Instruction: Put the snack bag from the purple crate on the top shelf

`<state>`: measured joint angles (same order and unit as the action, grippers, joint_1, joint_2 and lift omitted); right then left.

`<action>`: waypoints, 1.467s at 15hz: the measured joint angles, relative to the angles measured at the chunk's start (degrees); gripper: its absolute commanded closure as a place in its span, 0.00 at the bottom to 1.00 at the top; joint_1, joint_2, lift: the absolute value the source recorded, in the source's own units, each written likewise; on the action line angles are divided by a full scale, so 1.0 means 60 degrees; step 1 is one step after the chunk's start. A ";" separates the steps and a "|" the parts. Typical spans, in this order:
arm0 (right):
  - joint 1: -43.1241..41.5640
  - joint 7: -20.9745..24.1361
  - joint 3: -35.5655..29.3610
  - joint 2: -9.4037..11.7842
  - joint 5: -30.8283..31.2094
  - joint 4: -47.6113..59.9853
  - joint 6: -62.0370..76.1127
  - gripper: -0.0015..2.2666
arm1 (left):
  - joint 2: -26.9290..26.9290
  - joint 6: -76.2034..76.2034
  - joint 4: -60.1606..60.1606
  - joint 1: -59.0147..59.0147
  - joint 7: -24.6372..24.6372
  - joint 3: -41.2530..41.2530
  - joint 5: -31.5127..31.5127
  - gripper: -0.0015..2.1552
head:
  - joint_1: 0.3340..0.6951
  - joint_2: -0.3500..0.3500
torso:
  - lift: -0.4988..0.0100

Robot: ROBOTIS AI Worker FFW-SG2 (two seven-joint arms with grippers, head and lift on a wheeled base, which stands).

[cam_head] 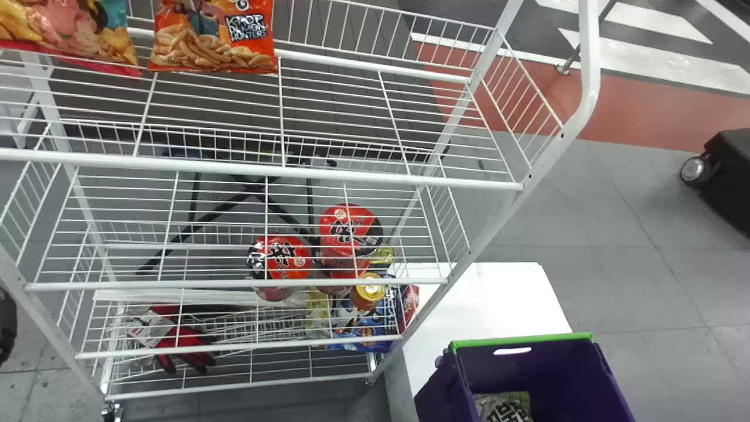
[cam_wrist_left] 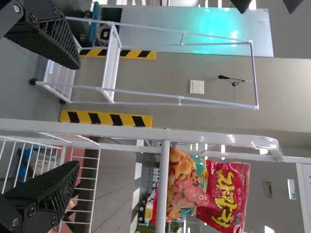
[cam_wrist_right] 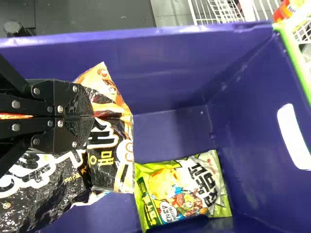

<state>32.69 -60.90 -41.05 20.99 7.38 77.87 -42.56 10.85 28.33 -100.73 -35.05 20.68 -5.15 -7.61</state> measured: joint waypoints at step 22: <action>0.0143 0.0124 -0.0093 -0.0191 0.0002 0.0268 0.0012 0.94 | -0.0003 0.0147 -0.0102 -0.0062 -0.0004 -0.0006 0.0025 0.06 | 1.00 0.00 | 0.81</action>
<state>33.55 -60.15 -41.61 19.85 7.39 79.48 -42.49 10.83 29.22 -101.34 -35.42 20.65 -5.18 -7.46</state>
